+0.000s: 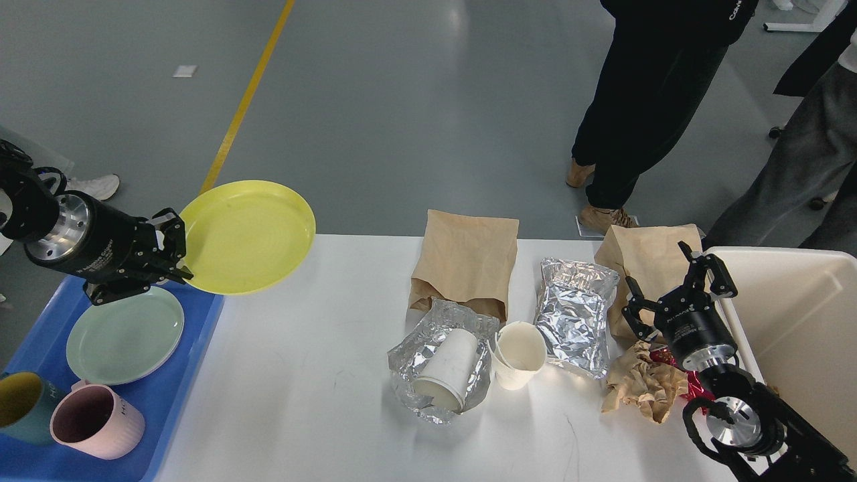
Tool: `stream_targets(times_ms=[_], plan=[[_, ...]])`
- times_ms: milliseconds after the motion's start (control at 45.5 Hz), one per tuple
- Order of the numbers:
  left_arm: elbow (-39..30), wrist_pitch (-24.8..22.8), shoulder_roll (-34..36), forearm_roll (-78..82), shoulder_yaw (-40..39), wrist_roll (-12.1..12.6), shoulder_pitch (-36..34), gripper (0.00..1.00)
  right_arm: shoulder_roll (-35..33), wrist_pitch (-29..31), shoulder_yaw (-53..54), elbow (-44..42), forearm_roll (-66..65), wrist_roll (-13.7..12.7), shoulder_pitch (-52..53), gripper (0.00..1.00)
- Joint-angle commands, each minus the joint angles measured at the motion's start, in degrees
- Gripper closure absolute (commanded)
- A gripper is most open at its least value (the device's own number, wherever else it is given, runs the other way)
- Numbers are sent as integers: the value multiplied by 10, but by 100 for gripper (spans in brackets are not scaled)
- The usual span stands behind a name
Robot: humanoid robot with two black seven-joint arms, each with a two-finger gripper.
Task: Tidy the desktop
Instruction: 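Lift the yellow plate and lay it onto the pale green plate, then release the yellow plate and withdraw the left gripper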
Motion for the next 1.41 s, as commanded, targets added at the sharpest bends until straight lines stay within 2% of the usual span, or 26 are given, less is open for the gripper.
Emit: stream_targets(times_ms=[0, 154, 352, 461, 593, 681, 769, 1318, 1384], plan=[[121, -17, 43, -2, -8, 34, 88, 100, 0, 0, 0, 0, 0, 0, 0, 0], [280, -64, 96, -1, -60, 54, 223, 100, 0, 0, 0, 0, 0, 0, -1, 0], [459, -71, 116, 12, -200, 95, 423, 100, 0, 0, 0, 0, 0, 0, -1, 0], [513, -69, 115, 51, -285, 99, 515, 100, 0, 0, 0, 0, 0, 0, 0, 0], [538, -56, 105, 131, -382, 99, 578, 100, 0, 0, 0, 0, 0, -1, 0, 0], [538, -47, 104, 164, -425, 102, 594, 100, 0, 0, 0, 0, 0, 0, -1, 0], [537, -47, 100, 165, -435, 112, 594, 100, 0, 0, 0, 0, 0, 0, 0, 0], [533, -43, 76, 163, -441, 114, 597, 100, 1, 0, 0, 0, 0, 0, 0, 0], [532, -44, 76, 165, -440, 114, 597, 97, 1, 0, 0, 0, 0, 0, 0, 0]])
